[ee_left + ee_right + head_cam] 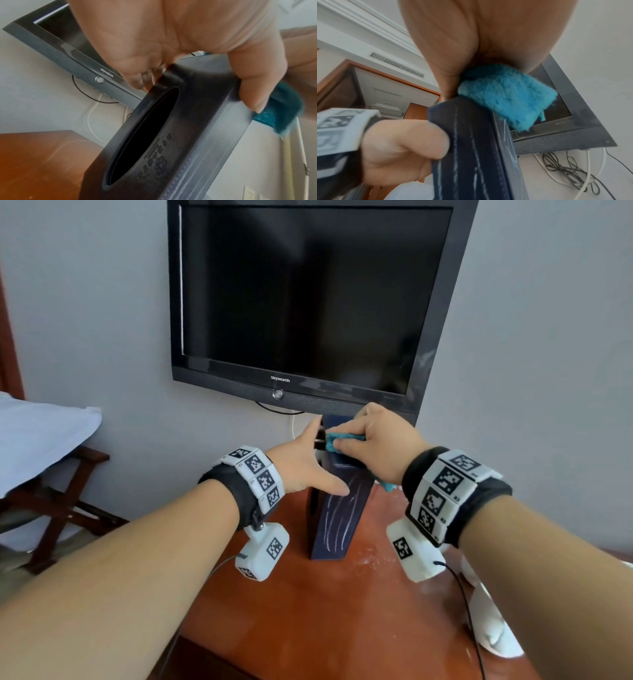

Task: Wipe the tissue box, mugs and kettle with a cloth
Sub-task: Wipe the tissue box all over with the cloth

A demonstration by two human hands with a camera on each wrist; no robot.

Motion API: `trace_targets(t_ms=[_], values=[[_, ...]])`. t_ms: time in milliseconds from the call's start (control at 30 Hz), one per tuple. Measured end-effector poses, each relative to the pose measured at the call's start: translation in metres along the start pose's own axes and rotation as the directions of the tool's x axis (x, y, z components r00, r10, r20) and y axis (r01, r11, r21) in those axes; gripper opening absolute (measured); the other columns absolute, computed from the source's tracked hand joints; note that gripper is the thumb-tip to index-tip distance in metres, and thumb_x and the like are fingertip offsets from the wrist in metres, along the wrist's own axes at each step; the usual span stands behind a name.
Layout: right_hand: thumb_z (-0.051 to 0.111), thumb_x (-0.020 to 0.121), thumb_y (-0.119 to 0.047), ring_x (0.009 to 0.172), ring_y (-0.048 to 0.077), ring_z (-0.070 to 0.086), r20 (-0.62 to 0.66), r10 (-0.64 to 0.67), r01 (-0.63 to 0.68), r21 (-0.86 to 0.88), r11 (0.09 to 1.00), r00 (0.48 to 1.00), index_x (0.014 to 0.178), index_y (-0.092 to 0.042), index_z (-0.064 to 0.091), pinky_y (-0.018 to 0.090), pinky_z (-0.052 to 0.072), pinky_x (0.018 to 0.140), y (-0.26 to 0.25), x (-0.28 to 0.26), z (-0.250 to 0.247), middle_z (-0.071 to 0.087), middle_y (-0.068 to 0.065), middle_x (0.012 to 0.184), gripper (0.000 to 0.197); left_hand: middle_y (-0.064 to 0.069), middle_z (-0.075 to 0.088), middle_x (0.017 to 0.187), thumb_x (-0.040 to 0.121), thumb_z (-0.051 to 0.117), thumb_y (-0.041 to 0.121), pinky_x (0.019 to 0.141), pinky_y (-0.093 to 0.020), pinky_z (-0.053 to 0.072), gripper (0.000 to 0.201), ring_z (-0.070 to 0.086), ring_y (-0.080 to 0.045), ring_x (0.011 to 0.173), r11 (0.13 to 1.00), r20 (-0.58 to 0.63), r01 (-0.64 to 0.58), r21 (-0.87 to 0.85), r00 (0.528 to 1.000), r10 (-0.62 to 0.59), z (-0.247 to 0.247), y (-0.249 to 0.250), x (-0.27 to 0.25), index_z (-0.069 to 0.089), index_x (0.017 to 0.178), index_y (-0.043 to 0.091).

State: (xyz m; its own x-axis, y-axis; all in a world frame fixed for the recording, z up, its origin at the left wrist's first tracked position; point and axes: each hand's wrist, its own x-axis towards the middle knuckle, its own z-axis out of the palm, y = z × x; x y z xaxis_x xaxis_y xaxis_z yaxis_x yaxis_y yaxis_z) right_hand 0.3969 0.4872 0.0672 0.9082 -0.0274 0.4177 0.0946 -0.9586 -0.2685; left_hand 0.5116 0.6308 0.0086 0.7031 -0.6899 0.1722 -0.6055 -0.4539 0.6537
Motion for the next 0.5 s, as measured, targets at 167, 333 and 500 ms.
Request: trace_targets(t_ms=[167, 333, 500], values=[[0.061, 0.103, -0.035, 0.098, 0.012, 0.053, 0.02, 0.027, -0.028, 0.052, 0.998, 0.999, 0.128, -0.042, 0.07, 0.027, 0.043, 0.09, 0.009, -0.02, 0.001, 0.048, -0.004, 0.11, 0.027, 0.012, 0.061, 0.132, 0.066, 0.094, 0.043, 0.086, -0.032, 0.055, 0.125, 0.065, -0.009, 0.103, 0.997, -0.016, -0.017, -0.076, 1.0, 0.015, 0.002, 0.008, 0.01, 0.009, 0.158, 0.04], [0.064, 0.101, -0.034, 0.097, 0.011, 0.054, 0.03, 0.042, -0.045, 0.092, 0.995, 0.999, 0.124, -0.041, 0.073, 0.028, 0.044, 0.091, 0.015, -0.025, -0.003, 0.049, -0.006, 0.107, 0.026, 0.007, 0.058, 0.142, 0.045, 0.088, 0.063, 0.101, -0.04, 0.054, 0.159, 0.065, -0.018, 0.112, 0.998, 0.041, 0.064, -0.02, 0.997, -0.063, 0.004, 0.013, 0.013, -0.018, 0.161, 0.039], [0.061, 0.103, -0.032, 0.08, 0.004, 0.052, -0.076, 0.058, -0.053, 0.073, 0.996, 0.995, 0.123, -0.035, 0.075, 0.012, 0.039, 0.068, 0.01, -0.007, -0.002, 0.05, -0.013, 0.09, 0.024, 0.014, 0.055, 0.123, 0.075, 0.091, 0.039, 0.082, -0.024, 0.05, 0.143, 0.06, -0.001, 0.089, 0.999, 0.046, 0.029, 0.019, 0.998, -0.03, 0.007, 0.015, 0.002, -0.023, 0.162, 0.033]])
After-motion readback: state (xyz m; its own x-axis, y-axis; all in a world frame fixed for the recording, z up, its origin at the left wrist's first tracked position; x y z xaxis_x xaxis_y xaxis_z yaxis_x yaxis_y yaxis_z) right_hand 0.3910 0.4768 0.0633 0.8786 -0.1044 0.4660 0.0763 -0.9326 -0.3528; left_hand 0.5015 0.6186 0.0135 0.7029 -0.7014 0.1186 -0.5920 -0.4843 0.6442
